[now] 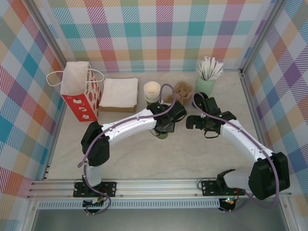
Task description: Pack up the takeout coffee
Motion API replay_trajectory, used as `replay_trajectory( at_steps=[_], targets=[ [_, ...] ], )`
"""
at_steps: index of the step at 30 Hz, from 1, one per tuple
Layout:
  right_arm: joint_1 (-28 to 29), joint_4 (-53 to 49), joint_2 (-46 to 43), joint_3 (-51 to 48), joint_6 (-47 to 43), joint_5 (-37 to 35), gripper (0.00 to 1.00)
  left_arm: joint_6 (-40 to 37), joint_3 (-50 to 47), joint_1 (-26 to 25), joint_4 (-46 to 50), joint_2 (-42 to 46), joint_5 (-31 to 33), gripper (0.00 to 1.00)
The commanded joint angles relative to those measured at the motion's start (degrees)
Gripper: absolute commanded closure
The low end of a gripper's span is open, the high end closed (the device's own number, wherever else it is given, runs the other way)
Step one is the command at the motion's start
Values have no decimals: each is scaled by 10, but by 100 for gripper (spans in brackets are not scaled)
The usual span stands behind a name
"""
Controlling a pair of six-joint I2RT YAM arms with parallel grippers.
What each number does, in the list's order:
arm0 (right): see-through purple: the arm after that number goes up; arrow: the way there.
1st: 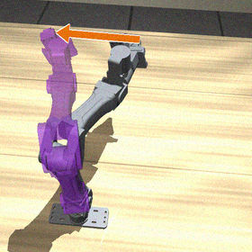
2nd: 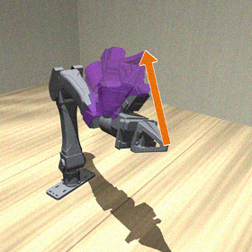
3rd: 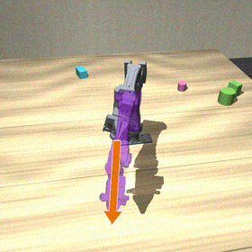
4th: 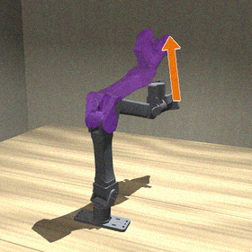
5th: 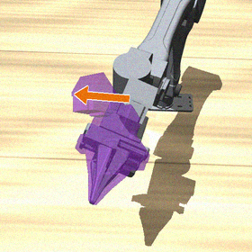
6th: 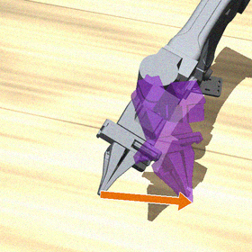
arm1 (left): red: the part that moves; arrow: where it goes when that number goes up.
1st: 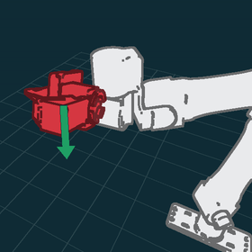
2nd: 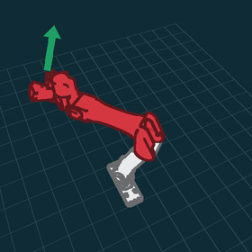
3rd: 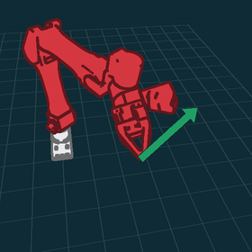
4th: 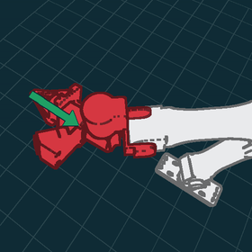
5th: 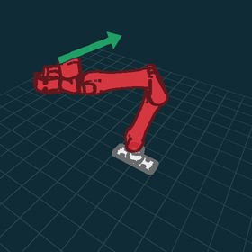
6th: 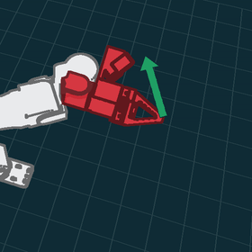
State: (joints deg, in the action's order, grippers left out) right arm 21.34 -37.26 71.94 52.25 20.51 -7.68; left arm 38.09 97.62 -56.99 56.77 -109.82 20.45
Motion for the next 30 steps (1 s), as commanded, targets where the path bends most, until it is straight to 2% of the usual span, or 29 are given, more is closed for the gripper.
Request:
replay_trajectory(
  at_steps=[1, 30],
  targets=[
    [-3, 5, 5, -2, 4, 11, 0, 2, -7, -5, 5, -11, -4, 33],
    [-3, 6, 13, 14, 2, 44, 0, 6, 20, -4, 21, 25, 18, 8]
  ],
)
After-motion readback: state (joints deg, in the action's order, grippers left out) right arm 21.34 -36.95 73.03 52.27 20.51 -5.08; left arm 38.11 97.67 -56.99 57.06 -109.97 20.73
